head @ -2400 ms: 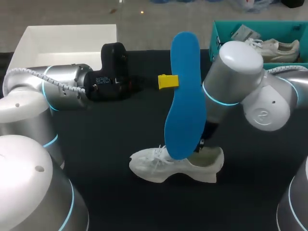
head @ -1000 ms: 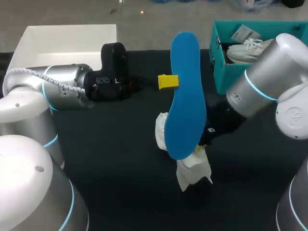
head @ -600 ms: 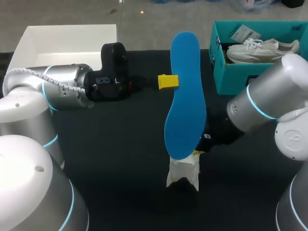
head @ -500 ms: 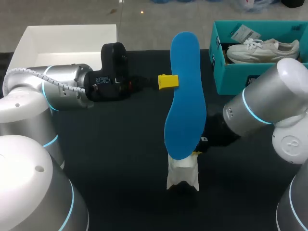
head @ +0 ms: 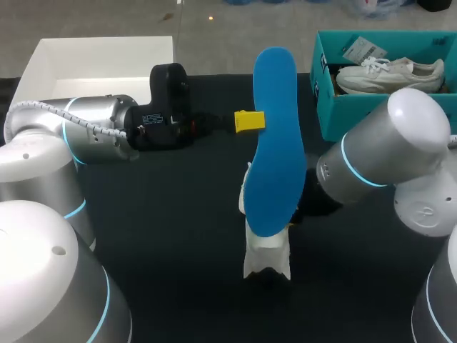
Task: Take the shoe out of the shoebox, open the shoe tongue, remove and reinsert the insole, then place the shoe into the shoebox
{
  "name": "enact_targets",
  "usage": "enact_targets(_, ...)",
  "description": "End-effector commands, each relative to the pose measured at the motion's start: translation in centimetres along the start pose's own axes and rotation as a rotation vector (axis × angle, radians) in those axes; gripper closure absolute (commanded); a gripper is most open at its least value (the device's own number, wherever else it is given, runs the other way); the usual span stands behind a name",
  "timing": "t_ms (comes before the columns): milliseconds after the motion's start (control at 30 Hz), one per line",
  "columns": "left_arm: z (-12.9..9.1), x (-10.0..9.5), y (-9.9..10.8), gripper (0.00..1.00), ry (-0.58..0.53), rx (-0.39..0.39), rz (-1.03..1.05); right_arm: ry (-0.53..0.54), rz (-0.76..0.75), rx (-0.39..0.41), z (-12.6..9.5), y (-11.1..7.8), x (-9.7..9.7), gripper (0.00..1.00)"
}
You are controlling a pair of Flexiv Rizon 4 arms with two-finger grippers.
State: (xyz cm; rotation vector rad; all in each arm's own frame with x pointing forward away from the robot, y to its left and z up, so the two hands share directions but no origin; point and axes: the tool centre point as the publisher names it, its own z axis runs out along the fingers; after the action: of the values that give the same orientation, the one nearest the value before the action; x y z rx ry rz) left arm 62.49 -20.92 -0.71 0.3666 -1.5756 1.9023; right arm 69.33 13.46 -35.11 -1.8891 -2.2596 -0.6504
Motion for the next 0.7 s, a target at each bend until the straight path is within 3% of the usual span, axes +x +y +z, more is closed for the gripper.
enact_targets(33, 0.0, 0.0, 0.1, 1.00, 0.000, 0.002, 0.001, -0.016, 0.014, -0.023, 1.7, -0.3, 0.0, 1.00)
enact_targets(133, 0.0, 0.0, 0.1, 1.00, 0.000, 0.002, 0.001, -0.044, 0.032, -0.013, 2.1, -0.5, -0.4, 1.00)
enact_targets(167, 0.0, 0.0, 0.1, 1.00, 0.000, 0.002, 0.001, -0.041, 0.040, -0.003, 2.1, -0.6, -0.5, 0.72)
enact_targets(200, 0.0, 0.0, 0.1, 1.00, 0.000, 0.002, 0.001, -0.039, 0.049, 0.008, 2.0, -0.6, -0.5, 0.15)
enact_targets(233, 0.0, 0.0, 0.1, 1.00, 0.000, 0.002, 0.001, -0.038, 0.069, 0.009, 1.7, -0.7, -0.6, 0.00)
enact_targets(333, 0.0, 0.0, 0.1, 1.00, 0.000, 0.002, 0.001, -0.039, 0.095, 0.021, 0.4, -0.8, -0.5, 0.00)
enact_targets(500, 0.0, 0.0, 0.1, 1.00, 0.000, 0.002, 0.001, 0.009, 0.124, 0.019, -3.7, -1.0, -0.4, 0.00)
enact_targets(600, 0.0, 0.0, 0.1, 1.00, 0.000, 0.002, 0.001, 0.079, 0.146, 0.019, -5.7, -1.1, -0.7, 0.00)
enact_targets(700, 0.0, 0.0, 0.1, 1.00, 0.000, 0.002, 0.001, 0.125, 0.139, 0.021, -6.1, -1.0, -0.8, 0.00)
